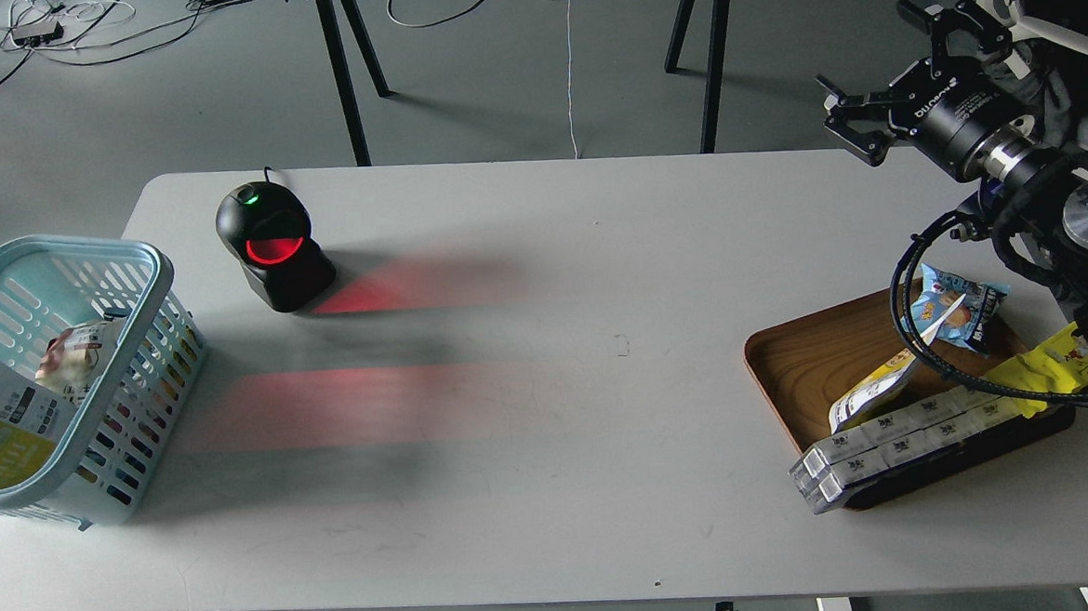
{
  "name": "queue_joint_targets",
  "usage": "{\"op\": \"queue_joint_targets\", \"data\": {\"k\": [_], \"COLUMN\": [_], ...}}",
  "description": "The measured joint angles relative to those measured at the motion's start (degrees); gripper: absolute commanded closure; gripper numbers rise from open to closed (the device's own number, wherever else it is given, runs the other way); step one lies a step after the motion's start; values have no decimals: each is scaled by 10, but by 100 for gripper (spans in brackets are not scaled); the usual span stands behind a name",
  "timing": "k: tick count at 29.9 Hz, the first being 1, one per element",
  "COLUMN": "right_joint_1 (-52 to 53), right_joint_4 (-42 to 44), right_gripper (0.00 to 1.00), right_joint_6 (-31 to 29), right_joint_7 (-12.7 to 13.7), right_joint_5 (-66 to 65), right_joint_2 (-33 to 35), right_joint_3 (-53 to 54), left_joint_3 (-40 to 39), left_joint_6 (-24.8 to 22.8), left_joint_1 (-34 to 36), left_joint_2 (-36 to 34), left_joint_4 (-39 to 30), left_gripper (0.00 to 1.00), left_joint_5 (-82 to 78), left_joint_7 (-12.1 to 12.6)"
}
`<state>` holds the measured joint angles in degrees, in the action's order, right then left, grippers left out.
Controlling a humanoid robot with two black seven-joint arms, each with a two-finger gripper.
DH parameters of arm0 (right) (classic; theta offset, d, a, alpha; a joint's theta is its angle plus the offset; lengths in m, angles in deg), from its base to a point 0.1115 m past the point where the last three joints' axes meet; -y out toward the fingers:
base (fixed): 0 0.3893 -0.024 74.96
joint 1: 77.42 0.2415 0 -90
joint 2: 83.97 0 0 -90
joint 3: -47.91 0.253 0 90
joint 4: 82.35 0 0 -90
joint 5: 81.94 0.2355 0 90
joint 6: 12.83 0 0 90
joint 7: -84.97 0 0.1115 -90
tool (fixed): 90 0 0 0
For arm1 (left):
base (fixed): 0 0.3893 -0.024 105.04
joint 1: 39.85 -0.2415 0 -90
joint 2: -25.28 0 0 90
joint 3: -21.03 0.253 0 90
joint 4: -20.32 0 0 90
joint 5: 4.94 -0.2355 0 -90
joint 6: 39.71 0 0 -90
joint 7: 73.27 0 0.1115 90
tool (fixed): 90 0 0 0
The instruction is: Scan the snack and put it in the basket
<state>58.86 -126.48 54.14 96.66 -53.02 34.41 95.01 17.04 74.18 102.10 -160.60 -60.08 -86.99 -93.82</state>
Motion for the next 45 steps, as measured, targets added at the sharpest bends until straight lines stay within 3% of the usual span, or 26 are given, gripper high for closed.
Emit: {"op": "queue_joint_targets", "data": {"k": [5,10,17,23,33,36,40,45], "right_joint_1": [12,19,20,20,9,-1,-26,-48], "right_joint_4": [0,0,0,-2,-16,-30,-46,-52], "right_gripper": [1,1,1,1,1,1,1,1], "right_joint_6": [0,0,0,1,0,0,0,4], "right_joint_7": [0,0,0,0,0,0,1,3], "right_joint_5": [0,-9,-12,-12,-12,-11,-11,-11], "right_joint_2": [0,0,0,0,3,10,30,46], "right_joint_3": [-1,-1,-2,-3,2,8,32,44], "left_joint_3": [-124,-204,-254,-289,-361,-380,-406,-435], "left_joint_6": [-89,-168,-205,-233,-375,-390,-396,-395], "left_joint_1": [20,34,38,32,28,30,30,10], "left_joint_2": [76,157,297,458,682,720,736,736], "left_joint_4": [1,3,16,128,376,421,429,426], "left_gripper": [0,0,0,0,0,0,0,0], "left_joint_5": [180,340,542,608,687,717,748,771], "left_joint_7": [11,53,68,68,69,86,118,128]}}
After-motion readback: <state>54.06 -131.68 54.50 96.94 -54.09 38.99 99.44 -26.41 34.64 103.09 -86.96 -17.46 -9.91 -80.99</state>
